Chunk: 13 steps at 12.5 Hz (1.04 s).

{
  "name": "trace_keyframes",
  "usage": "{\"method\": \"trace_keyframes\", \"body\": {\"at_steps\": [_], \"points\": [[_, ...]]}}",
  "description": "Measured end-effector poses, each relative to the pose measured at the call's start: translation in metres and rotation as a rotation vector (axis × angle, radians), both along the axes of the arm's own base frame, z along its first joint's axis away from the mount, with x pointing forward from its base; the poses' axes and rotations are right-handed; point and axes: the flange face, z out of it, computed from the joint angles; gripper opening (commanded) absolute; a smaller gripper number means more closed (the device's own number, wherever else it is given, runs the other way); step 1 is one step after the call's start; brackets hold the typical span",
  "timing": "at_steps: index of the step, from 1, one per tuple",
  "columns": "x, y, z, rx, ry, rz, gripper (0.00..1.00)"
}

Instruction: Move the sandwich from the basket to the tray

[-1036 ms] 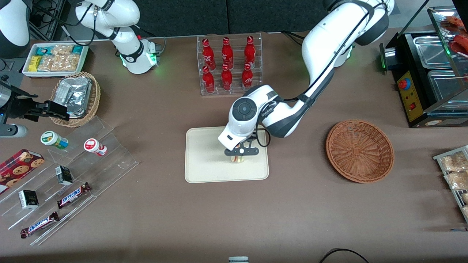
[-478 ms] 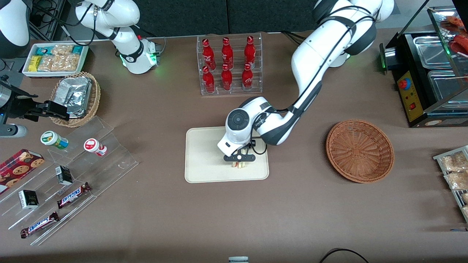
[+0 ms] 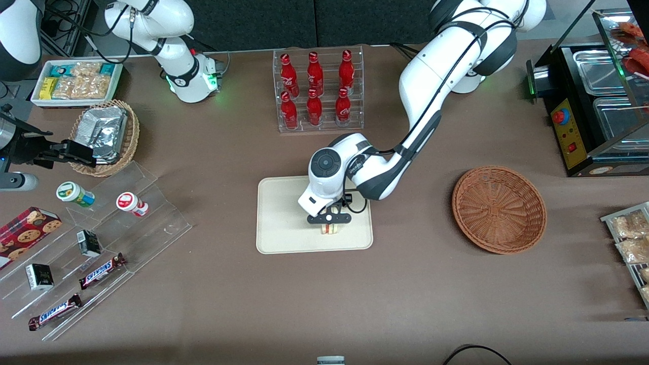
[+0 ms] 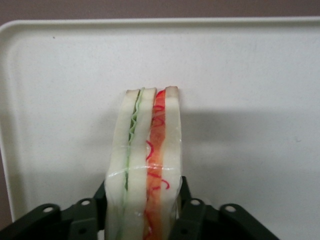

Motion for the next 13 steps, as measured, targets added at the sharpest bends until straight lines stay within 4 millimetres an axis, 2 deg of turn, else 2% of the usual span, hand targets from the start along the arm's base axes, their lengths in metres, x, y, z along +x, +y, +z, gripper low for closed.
{"method": "trace_keyframes", "body": {"at_steps": [1,3,5,7,9,11,13], "points": [[0.002,0.003,0.009,0.022,0.008,0.011,1.00],[0.009,0.016,0.048,0.059,0.035,0.051,1.00],[0.017,0.041,0.097,0.089,0.081,0.105,1.00],[0.023,0.070,0.137,0.092,0.103,0.153,1.00],[0.027,0.108,0.167,0.071,0.122,0.157,1.00],[0.026,0.163,0.198,0.040,0.161,0.084,1.00],[0.017,0.219,0.224,0.048,0.172,0.028,1.00]]}}
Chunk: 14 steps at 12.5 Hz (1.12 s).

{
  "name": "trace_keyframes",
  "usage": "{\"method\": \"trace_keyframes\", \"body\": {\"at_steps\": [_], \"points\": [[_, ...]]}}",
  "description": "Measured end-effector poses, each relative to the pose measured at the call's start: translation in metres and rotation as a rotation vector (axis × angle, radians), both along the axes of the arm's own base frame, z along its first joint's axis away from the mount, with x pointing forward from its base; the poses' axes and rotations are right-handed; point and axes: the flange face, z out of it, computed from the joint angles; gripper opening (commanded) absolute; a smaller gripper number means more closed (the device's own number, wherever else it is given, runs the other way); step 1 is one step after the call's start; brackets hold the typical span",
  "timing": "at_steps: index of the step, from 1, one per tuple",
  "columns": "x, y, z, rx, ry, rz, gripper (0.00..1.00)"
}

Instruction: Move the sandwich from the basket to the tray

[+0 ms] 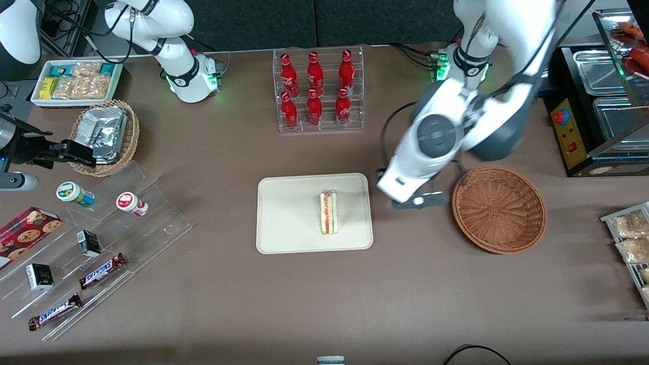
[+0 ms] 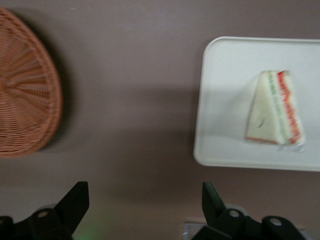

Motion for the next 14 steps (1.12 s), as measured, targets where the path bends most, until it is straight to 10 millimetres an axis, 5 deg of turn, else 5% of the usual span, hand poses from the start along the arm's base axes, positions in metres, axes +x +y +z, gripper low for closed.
{"method": "trace_keyframes", "body": {"at_steps": [5,9,14], "points": [[-0.020,0.114,0.030,0.009,0.060,-0.177,1.00],[-0.033,0.212,0.090,-0.010,0.038,-0.253,1.00],[-0.044,0.233,0.185,-0.006,-0.043,-0.222,1.00]]}}
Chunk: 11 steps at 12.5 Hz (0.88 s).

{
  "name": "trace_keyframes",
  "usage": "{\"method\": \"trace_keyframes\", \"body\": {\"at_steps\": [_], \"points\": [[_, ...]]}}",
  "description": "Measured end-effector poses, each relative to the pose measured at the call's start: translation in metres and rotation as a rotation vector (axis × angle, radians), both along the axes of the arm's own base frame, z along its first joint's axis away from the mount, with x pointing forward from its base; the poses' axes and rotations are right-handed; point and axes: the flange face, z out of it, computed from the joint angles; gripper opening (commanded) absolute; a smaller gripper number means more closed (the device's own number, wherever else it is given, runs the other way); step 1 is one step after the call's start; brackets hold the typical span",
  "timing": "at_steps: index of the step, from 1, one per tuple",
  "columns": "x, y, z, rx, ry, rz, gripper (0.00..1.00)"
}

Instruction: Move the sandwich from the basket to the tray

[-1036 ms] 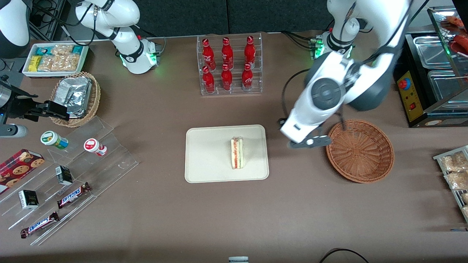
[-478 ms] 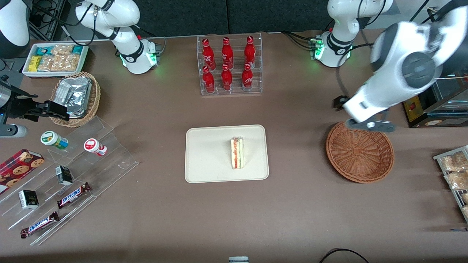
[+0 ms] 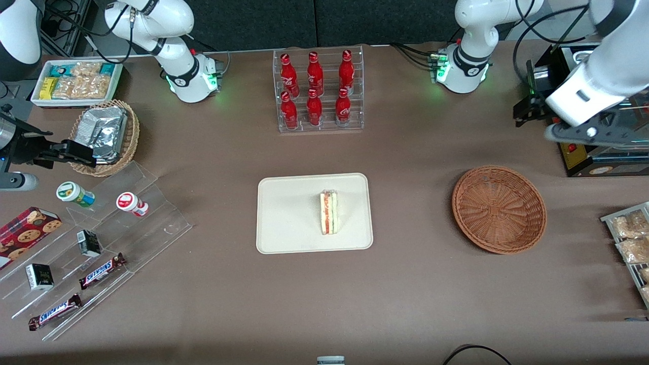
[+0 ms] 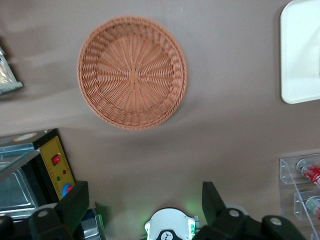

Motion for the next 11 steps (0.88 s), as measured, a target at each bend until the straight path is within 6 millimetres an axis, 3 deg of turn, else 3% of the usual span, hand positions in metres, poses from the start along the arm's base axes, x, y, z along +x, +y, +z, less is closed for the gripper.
{"method": "trace_keyframes", "body": {"at_steps": [2,11], "points": [[0.0042,0.0018,0.0141,-0.008,-0.020,0.002,1.00],[0.0098,0.0040,0.0133,-0.005,-0.022,0.057,1.00]]}}
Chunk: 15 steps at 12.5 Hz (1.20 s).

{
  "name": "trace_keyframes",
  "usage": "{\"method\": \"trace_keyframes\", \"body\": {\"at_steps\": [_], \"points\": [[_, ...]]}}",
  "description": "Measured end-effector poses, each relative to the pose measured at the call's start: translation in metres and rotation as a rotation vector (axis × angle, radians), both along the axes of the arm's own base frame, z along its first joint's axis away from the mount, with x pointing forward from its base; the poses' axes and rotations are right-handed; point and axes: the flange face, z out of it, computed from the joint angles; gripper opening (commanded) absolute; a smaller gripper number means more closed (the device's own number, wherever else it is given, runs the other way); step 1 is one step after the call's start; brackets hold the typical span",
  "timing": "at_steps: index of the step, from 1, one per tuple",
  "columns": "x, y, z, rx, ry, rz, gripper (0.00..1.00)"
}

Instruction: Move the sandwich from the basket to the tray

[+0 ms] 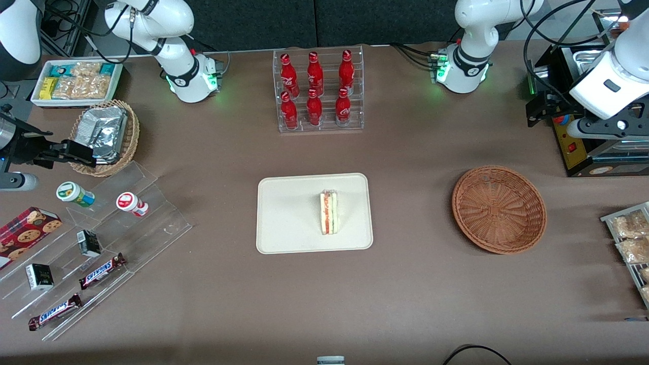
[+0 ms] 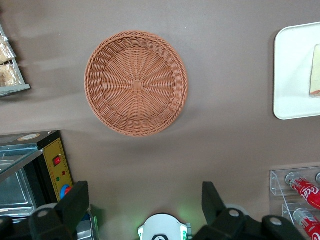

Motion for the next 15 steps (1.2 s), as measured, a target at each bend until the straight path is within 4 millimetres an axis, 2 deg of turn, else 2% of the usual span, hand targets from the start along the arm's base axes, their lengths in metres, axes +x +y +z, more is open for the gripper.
{"method": "trace_keyframes", "body": {"at_steps": [8,11,15], "points": [[-0.0005,-0.0072,0.0008,0.046,-0.007,-0.021,1.00],[0.0011,0.0016,-0.0001,0.044,-0.005,-0.006,1.00],[0.0022,-0.0002,-0.0023,0.044,-0.001,-0.010,1.00]]}}
